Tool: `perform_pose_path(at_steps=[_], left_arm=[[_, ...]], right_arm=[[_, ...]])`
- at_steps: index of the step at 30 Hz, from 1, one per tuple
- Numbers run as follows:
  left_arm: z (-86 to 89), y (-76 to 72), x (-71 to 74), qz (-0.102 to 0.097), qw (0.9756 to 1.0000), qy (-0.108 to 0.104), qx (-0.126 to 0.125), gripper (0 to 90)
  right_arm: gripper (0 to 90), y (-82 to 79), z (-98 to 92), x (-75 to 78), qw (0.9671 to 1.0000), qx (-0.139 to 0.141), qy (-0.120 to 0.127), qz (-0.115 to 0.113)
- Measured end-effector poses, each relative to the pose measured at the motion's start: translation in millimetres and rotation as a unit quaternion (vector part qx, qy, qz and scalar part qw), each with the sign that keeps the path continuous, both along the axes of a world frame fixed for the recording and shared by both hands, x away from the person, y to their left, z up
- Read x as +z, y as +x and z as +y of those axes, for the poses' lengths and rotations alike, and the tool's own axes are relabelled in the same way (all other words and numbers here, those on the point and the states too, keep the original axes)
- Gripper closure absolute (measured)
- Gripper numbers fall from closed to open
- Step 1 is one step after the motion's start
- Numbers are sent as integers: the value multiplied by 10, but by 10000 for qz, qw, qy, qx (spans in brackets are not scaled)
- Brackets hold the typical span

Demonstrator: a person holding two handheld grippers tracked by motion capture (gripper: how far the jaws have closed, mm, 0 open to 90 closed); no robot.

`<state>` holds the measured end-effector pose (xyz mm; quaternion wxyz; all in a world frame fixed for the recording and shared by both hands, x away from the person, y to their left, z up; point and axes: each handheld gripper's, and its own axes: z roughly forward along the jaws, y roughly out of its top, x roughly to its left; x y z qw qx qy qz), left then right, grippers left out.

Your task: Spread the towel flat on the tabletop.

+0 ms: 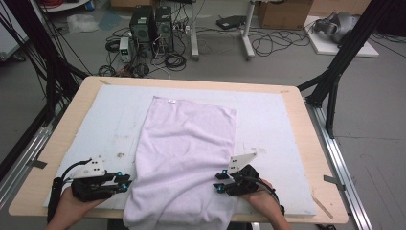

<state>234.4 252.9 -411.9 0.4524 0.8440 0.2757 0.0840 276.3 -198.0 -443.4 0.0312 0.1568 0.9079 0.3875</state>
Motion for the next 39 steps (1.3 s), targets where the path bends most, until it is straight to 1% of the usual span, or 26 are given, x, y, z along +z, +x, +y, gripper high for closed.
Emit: perform_pose_path(at_steps=[1, 2, 4, 5, 6, 7, 9, 12, 14, 15, 17, 18, 19, 20, 21, 22, 23, 24, 26, 29, 32, 33, 35, 36, 37, 39], left_arm=[[1, 33, -19, 6, 10000, 13, 31, 750], [-1, 67, -41, 21, 10000, 50, 40, 780], [-26, 134, -97, 100, 9999, 105, 24, 816], [-53, 158, -124, 146, 9998, 105, -23, 821], [-85, 175, -145, 168, 9997, 149, -96, 821], [-119, 184, -163, 180, 9997, 135, -136, 820], [-215, 216, -193, 205, 9992, 219, -282, 815], [-326, 271, -227, 258, 9988, 271, -311, 753], [-374, 302, -247, 304, 9988, 303, -247, 673], [-389, 319, -254, 316, 9986, 333, -266, 657], [-433, 330, -276, 331, 9983, 386, -285, 655], [-460, 330, -293, 324, 9980, 444, -321, 666], [-480, 326, -308, 310, 9976, 477, -390, 698], [-497, 313, -316, 235, 9978, 486, -373, 719], [-506, 309, -317, 230, 9978, 481, -382, 754], [-506, 313, -314, 283, 9975, 467, -448, 799], [-513, 307, -311, 261, 9975, 472, -447, 830], [-515, 302, -303, 225, 9973, 523, -457, 842], [-491, 292, -282, 188, 9972, 590, -430, 848], [-356, 262, -216, 133, 9981, 542, -279, 850], [-140, 213, -104, 0, 9989, 463, 14, 850], [-55, 199, -64, -41, 9989, 437, 136, 850], [113, 177, -3, -97, 9986, 359, 373, 848], [177, 169, 14, -87, 9985, 308, 451, 846], [217, 158, 22, -81, 9984, 263, 501, 839], [231, 136, 15, -94, 9982, 270, 533, 796]], right_arm=[[623, -2, 1, 0, 10000, -5, -8, -12], [624, -5, 2, 2, 10000, -11, -17, 0], [642, -8, 0, 3, 10000, -4, -22, -16], [663, -9, -6, 5, 10000, -10, -18, -12], [692, -8, -16, 10, 10000, -3, -33, 7], [725, -11, -27, 14, 10000, 11, -54, 1], [762, -20, -48, 17, 10000, 18, -44, 39], [769, -24, -66, 13, 10000, 21, -27, 71], [768, -27, -63, 14, 10000, 29, -37, 58], [766, -27, -64, 13, 10000, 10, -38, 61], [764, -27, -65, 9, 10000, 4, -10, 75], [764, -27, -65, 9, 10000, -15, -1, 86], [763, -27, -65, 7, 10000, -12, 6, 89], [761, -27, -64, 7, 10000, -11, 5, 83], [760, -26, -64, 6, 10000, -1, 10, 83], [759, -25, -65, 5, 10000, 12, 2, 73], [759, -27, -64, 5, 10000, 2, 9, 81], [758, -25, -65, 5, 10000, 6, 9, 79], [757, -26, -66, 7, 10000, 15, -10, 63], [756, -30, -64, 6, 10000, 3, -3, 57], [756, -25, -67, 5, 10000, 6, 5, 76], [756, -28, -67, 6, 9999, -13, 2, 107], [753, -27, -66, 4, 10000, -3, 15, 78], [750, -29, -65, 4, 10000, -10, 20, 86], [745, -32, -66, 4, 9999, -11, 20, 109], [727, -32, -66, 3, 9999, 4, 43, 136]])
